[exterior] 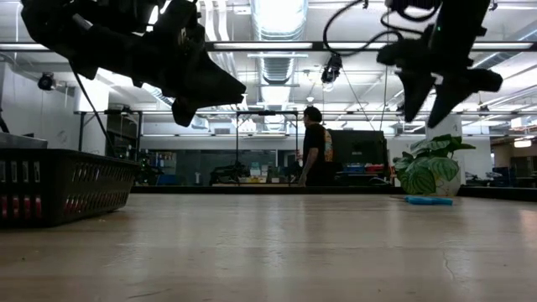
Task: Pick & Place Paint Supplies
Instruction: Put the blue scissors into the black bin
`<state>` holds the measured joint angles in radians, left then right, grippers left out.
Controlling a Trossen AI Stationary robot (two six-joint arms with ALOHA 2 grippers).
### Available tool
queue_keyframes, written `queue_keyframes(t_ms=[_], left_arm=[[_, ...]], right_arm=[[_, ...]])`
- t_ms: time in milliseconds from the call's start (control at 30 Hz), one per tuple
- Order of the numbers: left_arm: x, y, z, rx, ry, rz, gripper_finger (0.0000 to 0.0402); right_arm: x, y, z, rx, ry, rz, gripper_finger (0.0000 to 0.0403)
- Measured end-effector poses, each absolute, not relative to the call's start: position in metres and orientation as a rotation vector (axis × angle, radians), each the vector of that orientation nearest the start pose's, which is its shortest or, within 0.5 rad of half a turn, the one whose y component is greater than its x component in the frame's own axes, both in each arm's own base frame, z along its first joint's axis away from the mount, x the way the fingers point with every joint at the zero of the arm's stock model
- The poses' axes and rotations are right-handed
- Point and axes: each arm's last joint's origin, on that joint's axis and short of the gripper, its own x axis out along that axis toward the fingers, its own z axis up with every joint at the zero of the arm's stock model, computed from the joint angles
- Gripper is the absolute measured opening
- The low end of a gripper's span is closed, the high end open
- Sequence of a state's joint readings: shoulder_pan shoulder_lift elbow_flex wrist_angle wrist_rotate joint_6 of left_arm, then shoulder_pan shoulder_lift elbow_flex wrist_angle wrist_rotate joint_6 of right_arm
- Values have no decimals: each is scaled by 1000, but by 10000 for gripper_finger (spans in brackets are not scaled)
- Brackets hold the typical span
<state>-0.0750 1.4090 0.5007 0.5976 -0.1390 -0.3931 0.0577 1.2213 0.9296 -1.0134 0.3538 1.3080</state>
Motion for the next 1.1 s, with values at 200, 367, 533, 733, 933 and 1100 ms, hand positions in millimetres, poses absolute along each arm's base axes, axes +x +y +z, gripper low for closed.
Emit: queue_keyframes(t_ms=[200, 367, 533, 733, 933, 1100], left_arm=[[267, -16, 178, -357, 292, 124, 94], [267, -16, 178, -357, 292, 124, 94], [267, -16, 178, -357, 292, 124, 94], [267, -16, 178, -356, 292, 124, 94], [267, -16, 178, -354, 292, 123, 94], [267, -16, 178, -354, 292, 123, 94]], right_arm=[[198, -1, 223, 868, 913, -1099, 208], [197, -1, 199, 903, 879, -1085, 208], [197, -1, 177, 954, 824, -1032, 208], [186, -1, 159, 991, 826, -1090, 208], [190, -1, 151, 1024, 762, -1026, 208], [194, -1, 148, 1040, 708, -963, 208]])
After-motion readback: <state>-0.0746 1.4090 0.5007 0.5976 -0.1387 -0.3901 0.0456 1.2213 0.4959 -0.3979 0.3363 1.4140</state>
